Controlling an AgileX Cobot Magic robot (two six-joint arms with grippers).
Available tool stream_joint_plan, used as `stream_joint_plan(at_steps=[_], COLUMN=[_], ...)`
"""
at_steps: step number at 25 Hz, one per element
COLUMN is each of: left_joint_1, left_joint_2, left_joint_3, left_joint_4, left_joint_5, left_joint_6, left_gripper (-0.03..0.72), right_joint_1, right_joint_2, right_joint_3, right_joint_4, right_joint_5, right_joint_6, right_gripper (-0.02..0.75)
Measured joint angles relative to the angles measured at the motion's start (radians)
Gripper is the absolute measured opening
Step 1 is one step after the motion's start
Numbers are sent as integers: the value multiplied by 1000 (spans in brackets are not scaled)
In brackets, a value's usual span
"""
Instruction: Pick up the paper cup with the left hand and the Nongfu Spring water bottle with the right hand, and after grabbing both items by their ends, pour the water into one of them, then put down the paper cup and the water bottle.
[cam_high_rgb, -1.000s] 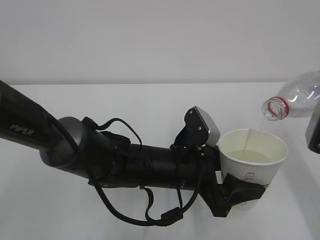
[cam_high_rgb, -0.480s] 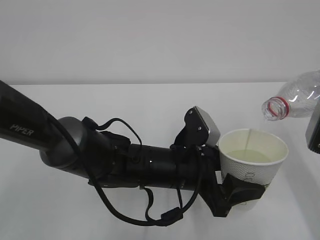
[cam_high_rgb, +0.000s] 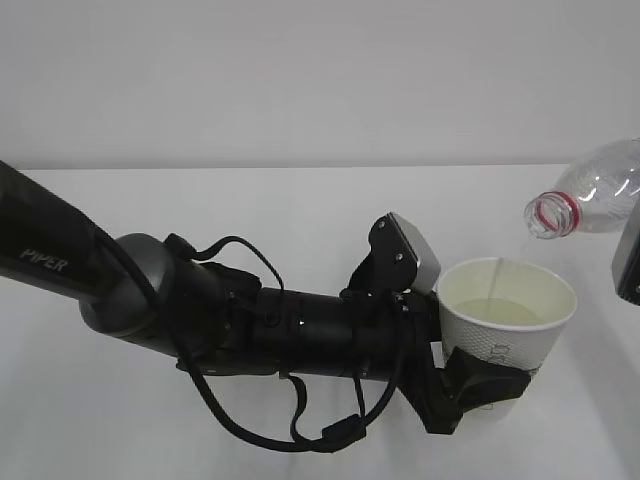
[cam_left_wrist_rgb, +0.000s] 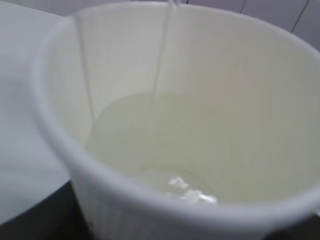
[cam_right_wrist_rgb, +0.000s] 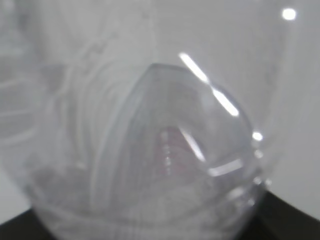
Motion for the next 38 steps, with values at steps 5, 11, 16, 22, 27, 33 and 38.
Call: stream_joint_plan(at_steps=[5,11,16,22,27,33,38], left_joint_1=[0,0,0,0,0,0,0], left_joint_2=[0,0,0,0,0,0,0], left_joint_3=[0,0,-17,-17,-17,-17,-17], left_joint_4=[-4,-46,-48,-48,-48,-48,-48], left_joint_5=[0,-9,-9,10,10,10,12], left_joint_6=[0,0,0,0,0,0,0], left_gripper=[510,510,510,510,510,510,510], right_joint_1=[0,0,0,0,0,0,0], right_joint_2=[0,0,0,0,0,0,0], right_joint_3=[0,0,0,0,0,0,0], right_joint_4=[0,0,0,0,0,0,0], right_joint_5=[-6,-9,-10,-11,-11,-11,-11], right_joint_6=[0,0,15,51,88,120,172], right_gripper=[461,461,461,461,461,461,461])
